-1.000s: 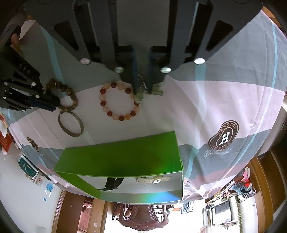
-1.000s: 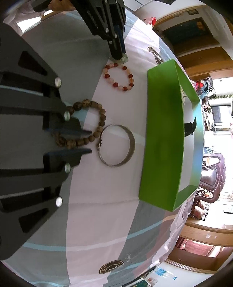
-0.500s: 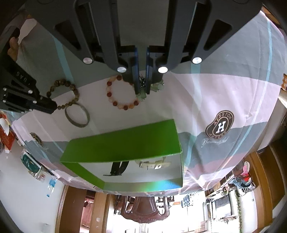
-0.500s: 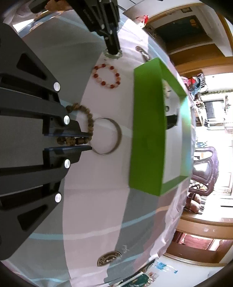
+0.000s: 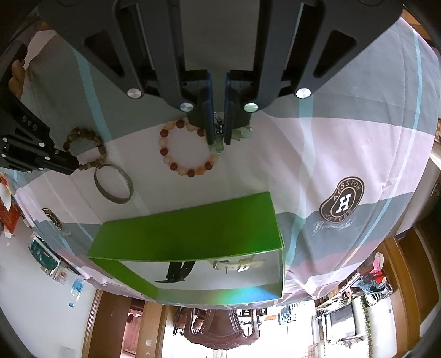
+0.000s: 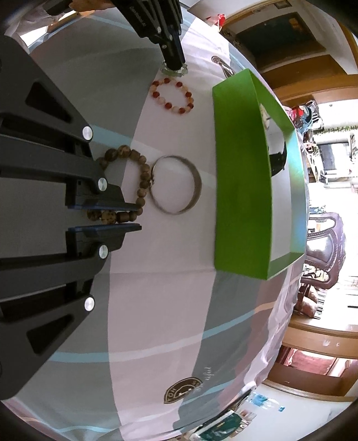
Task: Organize jewelry
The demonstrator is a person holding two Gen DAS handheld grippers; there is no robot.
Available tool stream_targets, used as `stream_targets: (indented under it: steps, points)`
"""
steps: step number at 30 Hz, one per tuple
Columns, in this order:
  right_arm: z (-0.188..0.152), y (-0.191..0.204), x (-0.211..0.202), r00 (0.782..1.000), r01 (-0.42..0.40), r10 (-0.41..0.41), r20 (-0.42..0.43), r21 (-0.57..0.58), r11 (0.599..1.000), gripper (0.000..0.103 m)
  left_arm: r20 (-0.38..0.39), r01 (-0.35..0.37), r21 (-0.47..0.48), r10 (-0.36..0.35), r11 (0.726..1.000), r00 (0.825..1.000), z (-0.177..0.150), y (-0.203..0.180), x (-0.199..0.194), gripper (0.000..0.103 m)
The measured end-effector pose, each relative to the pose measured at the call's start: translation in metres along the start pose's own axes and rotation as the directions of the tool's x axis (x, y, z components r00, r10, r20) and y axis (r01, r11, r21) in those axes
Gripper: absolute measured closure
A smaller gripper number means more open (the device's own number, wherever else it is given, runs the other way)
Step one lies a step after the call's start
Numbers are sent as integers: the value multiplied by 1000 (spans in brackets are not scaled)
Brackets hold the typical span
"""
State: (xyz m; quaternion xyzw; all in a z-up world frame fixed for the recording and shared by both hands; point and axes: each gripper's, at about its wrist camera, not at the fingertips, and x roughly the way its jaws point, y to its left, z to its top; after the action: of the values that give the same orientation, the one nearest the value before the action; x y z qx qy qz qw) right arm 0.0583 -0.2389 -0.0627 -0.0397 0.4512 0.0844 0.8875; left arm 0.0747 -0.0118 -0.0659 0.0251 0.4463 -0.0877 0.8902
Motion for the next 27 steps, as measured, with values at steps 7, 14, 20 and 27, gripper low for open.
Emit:
stream_targets:
  steps: [7,14,20,27]
  points:
    - [-6,0,0,1000,-28,28,4,-6,1000,60,-9,-30,-13,30,999,1000,-2,3,3,71]
    - [-7,18,-7,996,-87,89,21,-59,994,59,-16,-32,-17,31,999,999,-5,5,6,64]
    - [-7,37,1,995,-96,96,-7,-100,990,59,-17,-22,-24,21,999,1000,-5,6,6,51]
    - [-9,40,5,996,-93,92,-15,-104,990,59,-21,-16,-24,15,1000,1000,-1,3,12,68]
